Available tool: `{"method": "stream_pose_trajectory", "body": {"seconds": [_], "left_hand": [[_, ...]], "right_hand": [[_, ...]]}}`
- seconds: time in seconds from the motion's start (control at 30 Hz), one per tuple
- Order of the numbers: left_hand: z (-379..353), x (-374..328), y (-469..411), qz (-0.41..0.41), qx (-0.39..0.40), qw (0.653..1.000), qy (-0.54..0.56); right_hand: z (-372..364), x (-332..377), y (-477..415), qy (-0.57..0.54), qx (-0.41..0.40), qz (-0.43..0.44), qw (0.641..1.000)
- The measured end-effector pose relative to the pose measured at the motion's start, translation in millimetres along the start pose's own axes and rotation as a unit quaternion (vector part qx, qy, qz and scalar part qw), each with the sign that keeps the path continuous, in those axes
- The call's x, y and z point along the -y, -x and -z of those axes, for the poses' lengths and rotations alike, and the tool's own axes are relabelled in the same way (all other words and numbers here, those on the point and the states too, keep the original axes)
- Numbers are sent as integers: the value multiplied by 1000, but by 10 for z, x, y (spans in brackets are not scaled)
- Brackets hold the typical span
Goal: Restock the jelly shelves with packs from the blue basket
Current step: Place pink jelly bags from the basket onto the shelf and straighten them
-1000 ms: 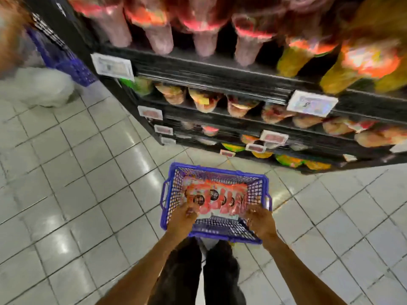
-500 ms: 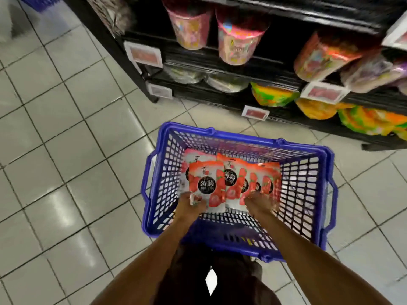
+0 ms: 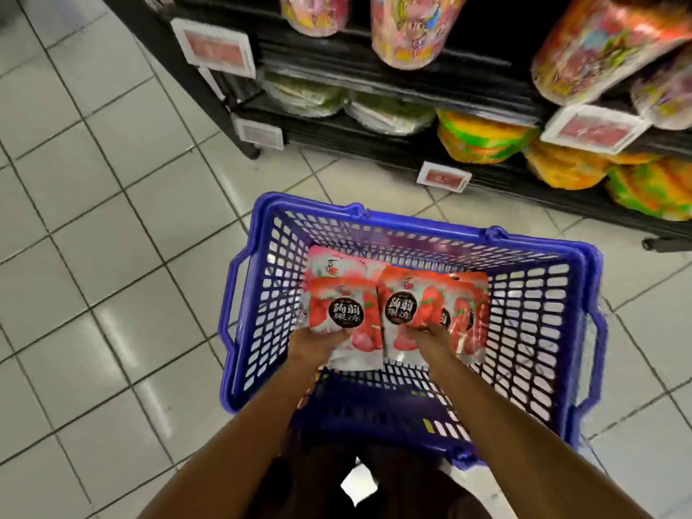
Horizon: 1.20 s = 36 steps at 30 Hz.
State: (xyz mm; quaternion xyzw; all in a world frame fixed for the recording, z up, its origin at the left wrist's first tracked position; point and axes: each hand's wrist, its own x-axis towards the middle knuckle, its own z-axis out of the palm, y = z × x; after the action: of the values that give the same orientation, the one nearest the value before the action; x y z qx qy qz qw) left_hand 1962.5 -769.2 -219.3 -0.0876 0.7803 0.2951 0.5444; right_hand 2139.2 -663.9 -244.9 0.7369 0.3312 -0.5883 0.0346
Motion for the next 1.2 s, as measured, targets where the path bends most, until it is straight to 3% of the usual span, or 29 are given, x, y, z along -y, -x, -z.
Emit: {"method": "stream_pose_trajectory", "body": {"seconds": [0.17,0.27,0.53,0.7,0.93,1.2], "left_hand": [[317,-412,932,22,77,994,72],[502,-807,1644,20,129,989,76],[936,-2044,3732,-121,221,967,25],[1188,-2756,4745,-226,253,941,-1],[1446,-3480,5731,-337,261,905,-2],[1625,-3932,6459,-441,318,839,23]], "right_hand": [[530,293,927,-166,57,-41,984],[887,577,1703,-210,67,1,975],[1829,1611,3914,-295,53,55,952],[2271,2158,4970,-312,72,134,938],[2620,2633,5920,-371,146,270,877],[2900,2873,6609,-358,132,405,831]]}}
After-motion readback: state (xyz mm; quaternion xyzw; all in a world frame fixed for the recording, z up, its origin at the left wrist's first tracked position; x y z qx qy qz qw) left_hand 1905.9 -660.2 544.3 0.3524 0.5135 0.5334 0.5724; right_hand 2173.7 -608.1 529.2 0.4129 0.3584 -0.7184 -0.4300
